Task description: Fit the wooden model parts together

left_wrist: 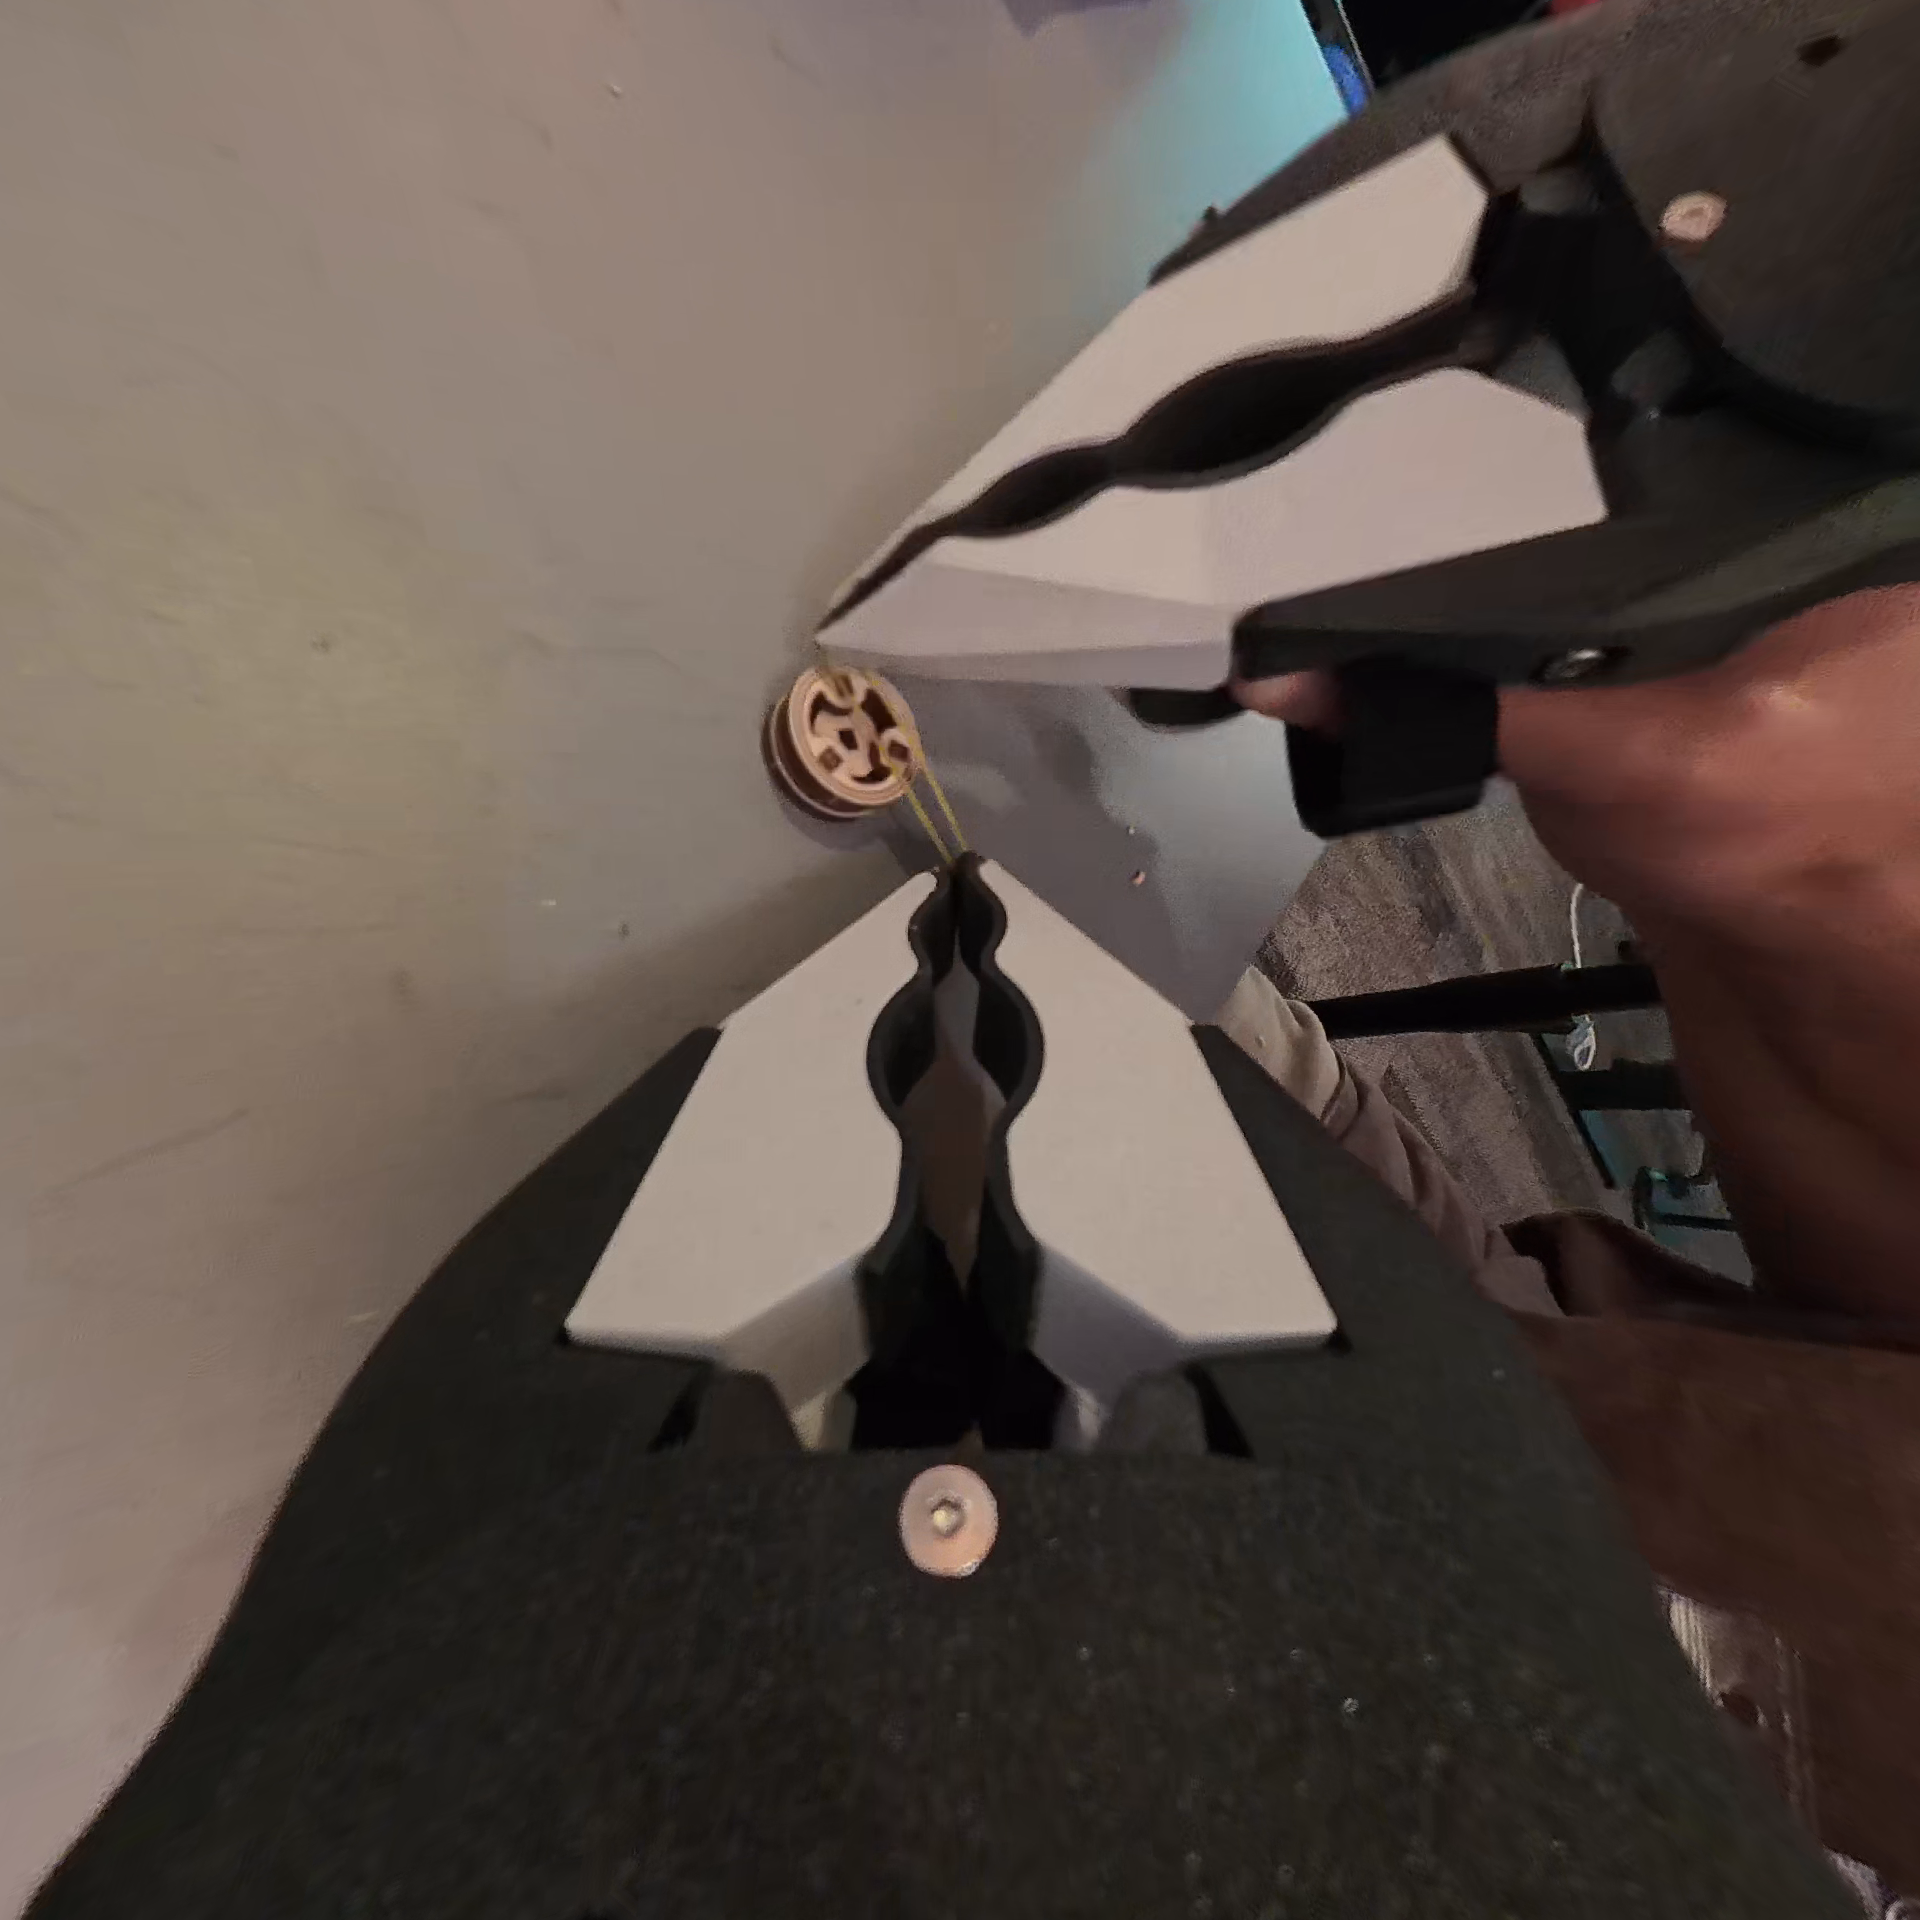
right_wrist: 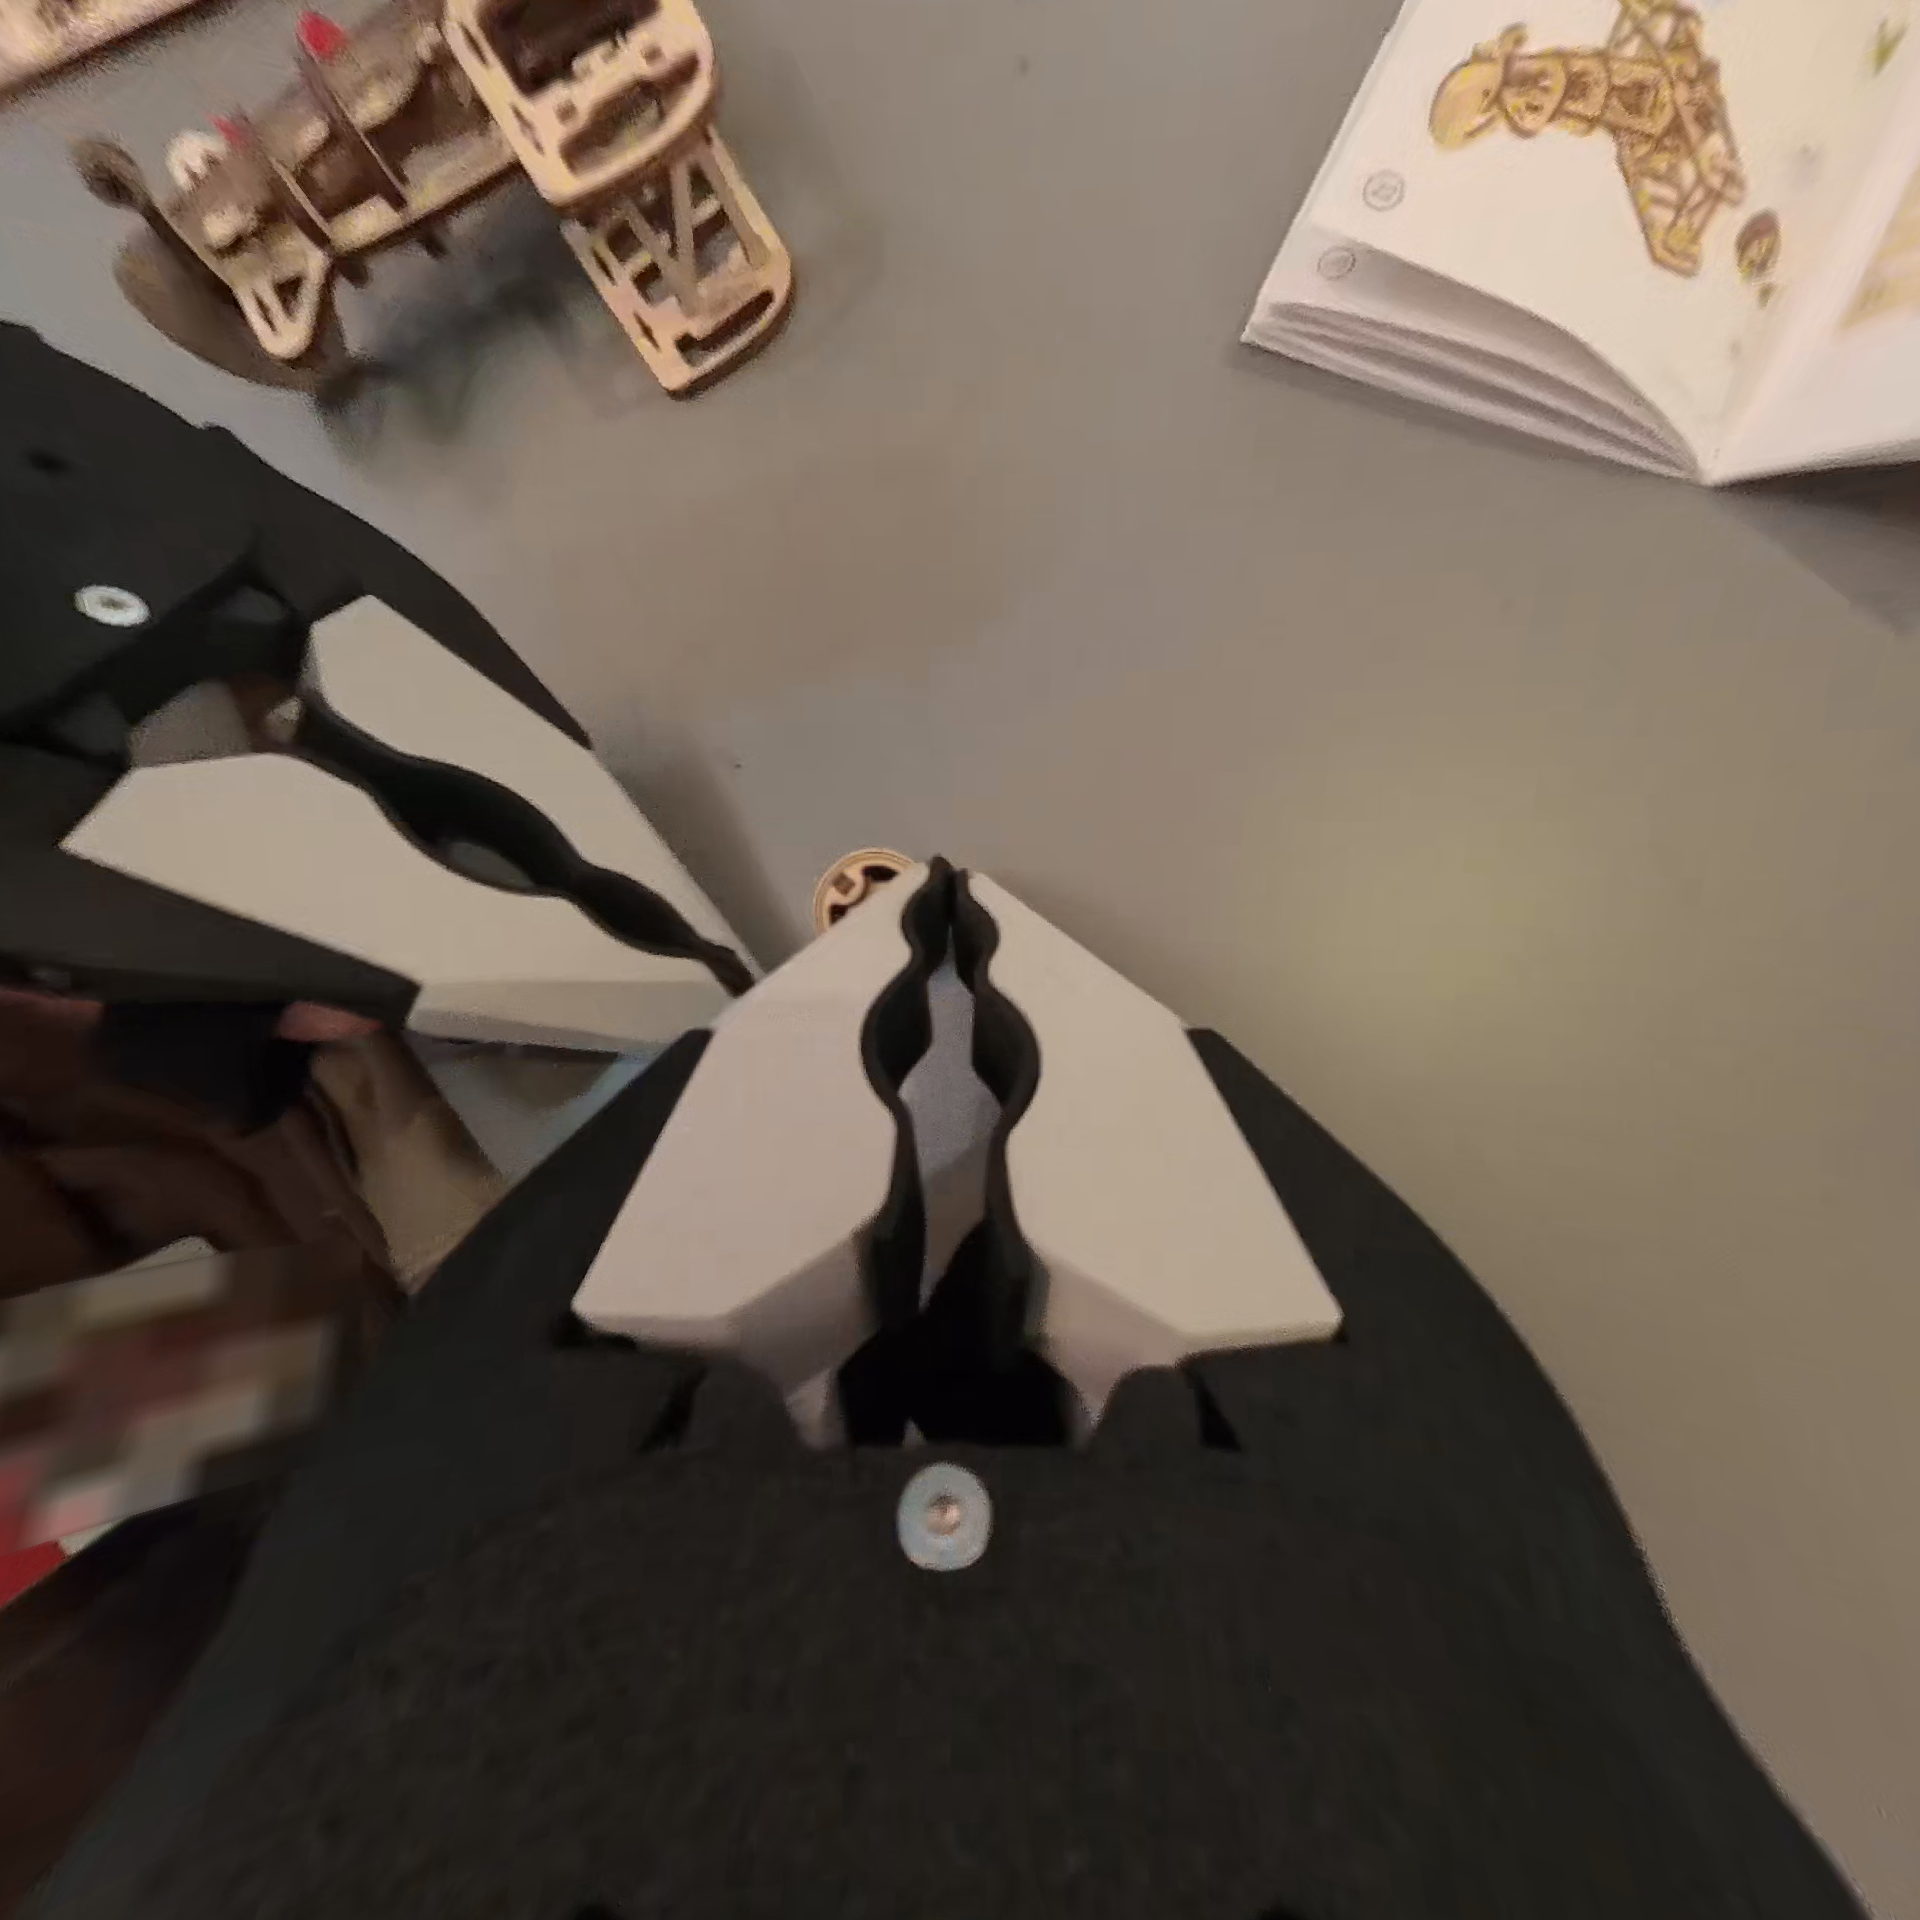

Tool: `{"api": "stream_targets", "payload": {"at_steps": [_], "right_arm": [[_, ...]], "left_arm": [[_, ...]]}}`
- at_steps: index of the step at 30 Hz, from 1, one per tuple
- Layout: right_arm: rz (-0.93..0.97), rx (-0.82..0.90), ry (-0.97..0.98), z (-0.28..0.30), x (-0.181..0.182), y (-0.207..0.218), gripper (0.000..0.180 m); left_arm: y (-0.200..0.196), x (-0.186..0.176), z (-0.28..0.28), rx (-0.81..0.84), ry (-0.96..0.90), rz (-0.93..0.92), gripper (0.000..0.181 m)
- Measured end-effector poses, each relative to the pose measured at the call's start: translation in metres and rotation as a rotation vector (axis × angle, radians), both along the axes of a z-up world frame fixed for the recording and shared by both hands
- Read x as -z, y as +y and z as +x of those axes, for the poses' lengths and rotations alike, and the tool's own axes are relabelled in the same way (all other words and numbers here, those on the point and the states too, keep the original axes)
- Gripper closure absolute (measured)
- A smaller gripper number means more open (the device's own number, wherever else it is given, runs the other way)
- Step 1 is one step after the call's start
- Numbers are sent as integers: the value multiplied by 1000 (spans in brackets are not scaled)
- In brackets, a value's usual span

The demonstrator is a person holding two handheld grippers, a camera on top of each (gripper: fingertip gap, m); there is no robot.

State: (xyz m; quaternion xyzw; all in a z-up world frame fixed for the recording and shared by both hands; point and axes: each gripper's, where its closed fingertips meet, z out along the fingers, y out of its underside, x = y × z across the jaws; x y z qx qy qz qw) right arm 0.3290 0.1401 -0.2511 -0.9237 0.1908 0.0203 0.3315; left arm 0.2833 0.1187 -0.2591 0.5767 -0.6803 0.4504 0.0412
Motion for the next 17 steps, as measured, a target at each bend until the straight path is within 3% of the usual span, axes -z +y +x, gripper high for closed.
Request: {"api": "stream_targets", "payload": {"at_steps": [8, 12, 17], "right_arm": [[-39, -42, 3, 17, -3, 12, 180], [75, -19, 83, 7, -27, 12, 180], [101, -40, 102, -10, -43, 14, 180]], "left_arm": [[25, -7, 9, -112, -9, -70, 181], [40, -35, 20, -210, -33, -230, 181], [35, -54, 24, -177, -76, -230, 181]]}}
